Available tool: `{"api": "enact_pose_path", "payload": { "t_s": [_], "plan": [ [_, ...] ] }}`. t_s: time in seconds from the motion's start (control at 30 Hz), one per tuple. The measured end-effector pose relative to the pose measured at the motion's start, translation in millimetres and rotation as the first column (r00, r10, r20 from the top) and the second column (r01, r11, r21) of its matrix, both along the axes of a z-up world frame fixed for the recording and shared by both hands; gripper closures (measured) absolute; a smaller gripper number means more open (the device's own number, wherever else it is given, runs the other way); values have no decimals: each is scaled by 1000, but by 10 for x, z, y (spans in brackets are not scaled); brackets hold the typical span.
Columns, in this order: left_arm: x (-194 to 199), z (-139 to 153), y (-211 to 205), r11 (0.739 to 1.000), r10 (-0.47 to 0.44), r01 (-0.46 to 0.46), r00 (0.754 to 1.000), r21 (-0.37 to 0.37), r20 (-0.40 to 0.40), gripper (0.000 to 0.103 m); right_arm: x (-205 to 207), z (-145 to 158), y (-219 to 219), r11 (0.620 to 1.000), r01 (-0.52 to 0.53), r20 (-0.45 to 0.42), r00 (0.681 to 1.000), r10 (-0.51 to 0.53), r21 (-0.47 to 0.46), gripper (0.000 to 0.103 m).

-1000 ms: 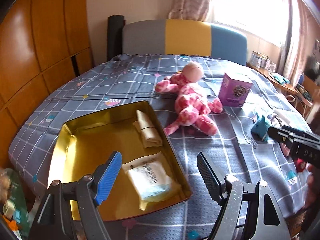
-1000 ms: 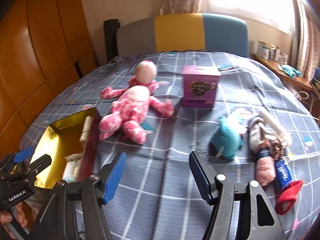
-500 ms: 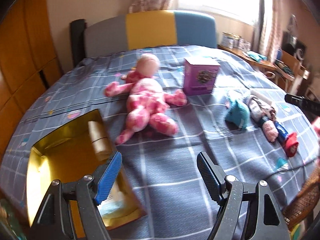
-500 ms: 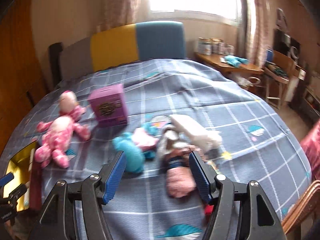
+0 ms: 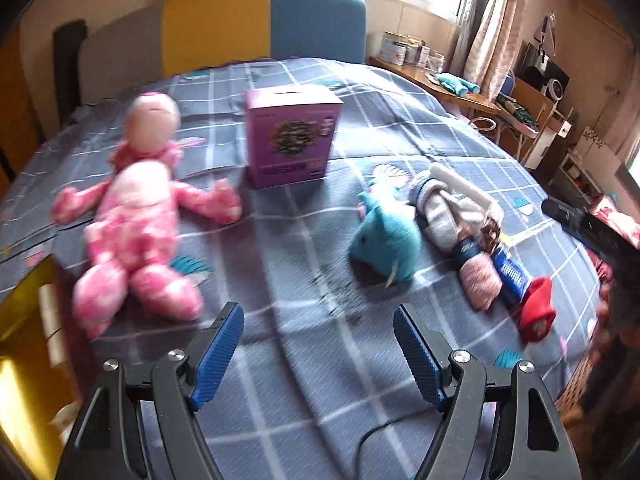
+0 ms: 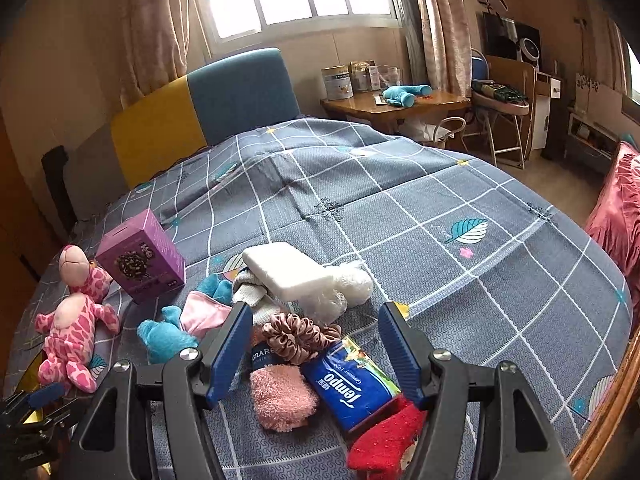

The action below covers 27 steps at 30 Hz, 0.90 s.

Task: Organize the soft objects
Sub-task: 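Grasp the teal plush with pink cloth using the left tool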

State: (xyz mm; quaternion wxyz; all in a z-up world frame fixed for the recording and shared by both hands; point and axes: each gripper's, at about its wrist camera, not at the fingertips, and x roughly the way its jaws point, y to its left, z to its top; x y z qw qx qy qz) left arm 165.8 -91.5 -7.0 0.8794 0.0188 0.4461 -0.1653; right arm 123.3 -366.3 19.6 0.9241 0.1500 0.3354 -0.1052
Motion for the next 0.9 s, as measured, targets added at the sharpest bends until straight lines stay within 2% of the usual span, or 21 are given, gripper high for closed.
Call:
{"api": "enact_pose_path", "payload": {
  "t_s": [0.07, 0.2, 0.57, 0.63, 0.7, 0.73, 0.8, 0.9],
  "plan": [
    [148, -59, -154, 1000, -10, 10, 1000, -3, -23, 25, 8, -7, -10, 1000, -3, 3, 1000, 3, 14, 37],
    [429, -171, -421, 1000, -23, 22, 998, -20, -62, 11, 5, -10, -52, 999, 0, 14, 1000, -1, 42, 37],
    [1041, -512, -965, 998, -54, 57, 993, 24, -109, 12, 29, -92, -142, 992, 0, -6, 1000, 1, 128, 37],
    [1136, -627, -1024, 997, -59, 66, 991, 48, -122, 18, 43, -107, -143, 990, -8, -12, 1000, 10, 139, 37],
    [1200, -759, -1048, 995, -83, 90, 981, 34, -174, 49, 47, -111, -134, 990, -13, -13, 1000, 15, 140, 37],
    [1209, -802, -1044, 994, -108, 109, 974, -5, -198, 51, 47, -113, -132, 990, -13, -13, 1000, 15, 140, 37],
    [1149, -752, -1021, 993, -115, 116, 982, -5, -148, 56, 46, -114, -137, 990, -13, -15, 1000, 15, 144, 37],
    [1011, -660, -987, 992, -128, 129, 986, -2, -102, 58, 58, -132, -149, 988, -10, -24, 1000, 14, 153, 36]
  ]
}}
